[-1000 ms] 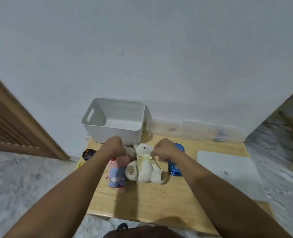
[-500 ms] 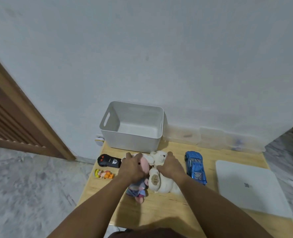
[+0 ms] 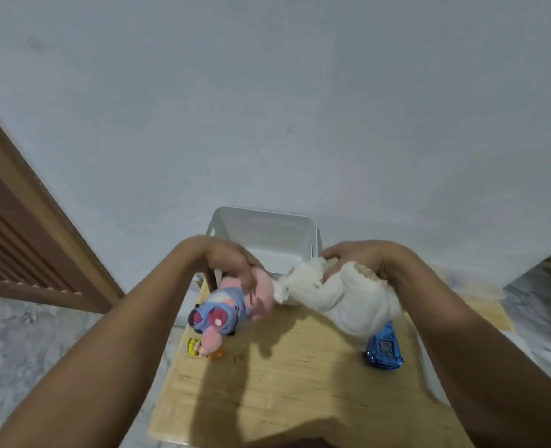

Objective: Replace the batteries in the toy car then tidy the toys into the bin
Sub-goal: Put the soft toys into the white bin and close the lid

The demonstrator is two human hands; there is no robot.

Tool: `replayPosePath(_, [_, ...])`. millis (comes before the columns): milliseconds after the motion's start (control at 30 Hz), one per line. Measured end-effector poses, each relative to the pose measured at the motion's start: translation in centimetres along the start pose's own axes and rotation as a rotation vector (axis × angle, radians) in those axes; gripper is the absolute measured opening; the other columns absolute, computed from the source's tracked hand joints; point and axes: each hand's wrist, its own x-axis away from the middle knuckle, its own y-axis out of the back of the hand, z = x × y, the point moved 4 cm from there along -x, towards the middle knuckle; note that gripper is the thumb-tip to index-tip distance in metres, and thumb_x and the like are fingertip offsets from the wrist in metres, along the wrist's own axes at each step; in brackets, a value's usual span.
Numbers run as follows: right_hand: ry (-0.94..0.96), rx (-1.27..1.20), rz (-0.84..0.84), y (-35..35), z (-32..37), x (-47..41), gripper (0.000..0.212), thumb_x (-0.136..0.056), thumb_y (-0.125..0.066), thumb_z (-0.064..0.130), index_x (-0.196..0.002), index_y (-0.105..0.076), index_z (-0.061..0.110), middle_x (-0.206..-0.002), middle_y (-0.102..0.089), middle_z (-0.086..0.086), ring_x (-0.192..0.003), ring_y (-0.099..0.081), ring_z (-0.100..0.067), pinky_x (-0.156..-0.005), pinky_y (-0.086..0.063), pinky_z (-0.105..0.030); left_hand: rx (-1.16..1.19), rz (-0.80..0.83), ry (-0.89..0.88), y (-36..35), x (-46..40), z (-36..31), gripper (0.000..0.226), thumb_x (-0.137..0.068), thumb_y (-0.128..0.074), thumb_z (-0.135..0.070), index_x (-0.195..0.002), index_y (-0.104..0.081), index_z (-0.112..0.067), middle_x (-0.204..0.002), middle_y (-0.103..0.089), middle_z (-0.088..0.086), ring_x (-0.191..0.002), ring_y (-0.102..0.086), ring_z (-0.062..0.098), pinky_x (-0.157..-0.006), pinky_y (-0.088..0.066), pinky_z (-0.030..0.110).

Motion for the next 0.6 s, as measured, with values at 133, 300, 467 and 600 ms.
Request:
replayPosePath(133, [0.082,-0.151,-0.382,3.4,2.8,-0.4,0.053,-0.059,-0.079,0.034,-0.107,-0.063,0.017,-0.102,-0.069,-0.007,-0.083,-0.065,-0.021,-0.072,-0.053,-0.037,0.049,-0.438,-0.064,5.9,1.5,0.0,0.065,-0.058,-0.079,-0.029,-0.121,-0.061,-0.03,-0.11,-0.062,0.0,-0.091,-0.065,0.024,-0.066,-0.061,0.038])
replayPosePath(300, [0.107,-0.232,-0.844,3.9,5.9,-2.6,0.065,-0.066,-0.077,0.037,-0.121,-0.043,0.027,-0.114,-0.06,-0.002,-0.097,-0.061,-0.022,-0.08,-0.051,-0.035,-0.124,-0.99,-0.113,9.6,1.0,0.3,0.062,-0.063,-0.081,-0.038,-0.12,-0.059,-0.026,-0.111,-0.054,0.007,-0.101,-0.058,0.027,-0.081,-0.049,0.032])
replayPosePath(467, [0.157,-0.119,-1.002,1.8,6.9,-5.9,0.081,-0.075,-0.073,0.036,-0.141,-0.026,0.035,-0.121,-0.061,-0.01,-0.108,-0.058,-0.034,-0.089,-0.047,-0.037,-0.117,-1.055,-0.078,9.5,-1.9,1.3,0.056,-0.069,-0.076,-0.045,-0.116,-0.057,-0.024,-0.108,-0.046,0.01,-0.095,-0.058,0.032,-0.081,-0.047,0.032])
replayPosePath(600, [0.134,-0.033,-1.006,0.4,6.6,-8.6,0.07,-0.079,-0.071,0.033,-0.135,-0.029,0.034,-0.117,-0.06,-0.01,-0.102,-0.06,-0.036,-0.086,-0.05,-0.04,-0.112,-1.045,-0.076,8.8,-4.5,2.2,0.051,-0.072,-0.073,-0.046,-0.114,-0.056,-0.021,-0.106,-0.046,0.012,-0.093,-0.056,0.035,-0.084,-0.051,0.038])
